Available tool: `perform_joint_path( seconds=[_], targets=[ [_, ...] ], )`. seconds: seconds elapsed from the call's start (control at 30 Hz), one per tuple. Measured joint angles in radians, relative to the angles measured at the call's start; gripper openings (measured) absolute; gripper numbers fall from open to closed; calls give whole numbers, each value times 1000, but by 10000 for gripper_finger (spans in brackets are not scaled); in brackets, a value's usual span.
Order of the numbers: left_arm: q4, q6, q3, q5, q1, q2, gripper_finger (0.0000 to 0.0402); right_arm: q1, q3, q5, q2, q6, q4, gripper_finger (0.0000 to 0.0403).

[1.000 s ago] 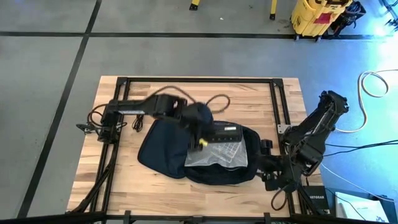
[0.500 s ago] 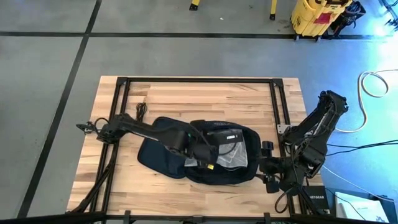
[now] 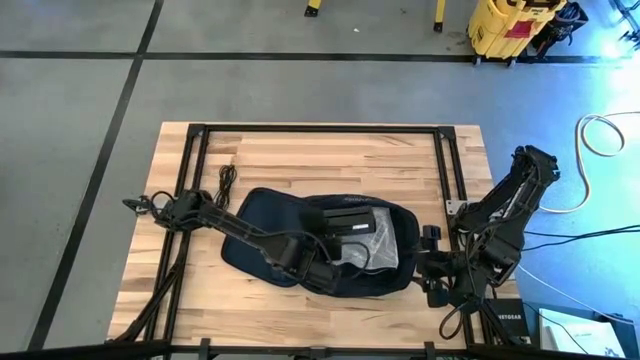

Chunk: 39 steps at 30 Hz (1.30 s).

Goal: Unpack backpack
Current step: Put the black medicine organizer into the black backpack, then put the black charger cable into the black backpack

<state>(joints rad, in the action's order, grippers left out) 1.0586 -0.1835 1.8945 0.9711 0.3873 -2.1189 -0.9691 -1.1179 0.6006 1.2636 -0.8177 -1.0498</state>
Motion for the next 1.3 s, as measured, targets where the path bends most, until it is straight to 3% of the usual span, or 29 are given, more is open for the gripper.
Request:
perform_joint_path(
  seconds=[0.17, 0.57, 0.8, 0.93, 1.17, 1.3],
  targets=[
    [3, 24, -70, 68, 15, 0, 160, 0, 0, 10, 0, -2, 0, 275],
    [-13, -159, -223, 184, 68, -2, 160, 1, 0, 20, 0, -1, -1, 275],
    [-29, -191, -275, 158, 78, -1, 160, 1, 0, 34, 0, 2, 0, 275],
    [-30, -246, -283, 68, 58, -1, 161, 1, 0, 33, 0, 2, 1, 275],
    [-46, -251, -283, -82, 52, 1, 301, 1, 0, 31, 0, 2, 1, 275],
    [-46, -208, -233, -144, 71, 6, 335, 1, 0, 26, 0, 3, 0, 275]
  ],
)
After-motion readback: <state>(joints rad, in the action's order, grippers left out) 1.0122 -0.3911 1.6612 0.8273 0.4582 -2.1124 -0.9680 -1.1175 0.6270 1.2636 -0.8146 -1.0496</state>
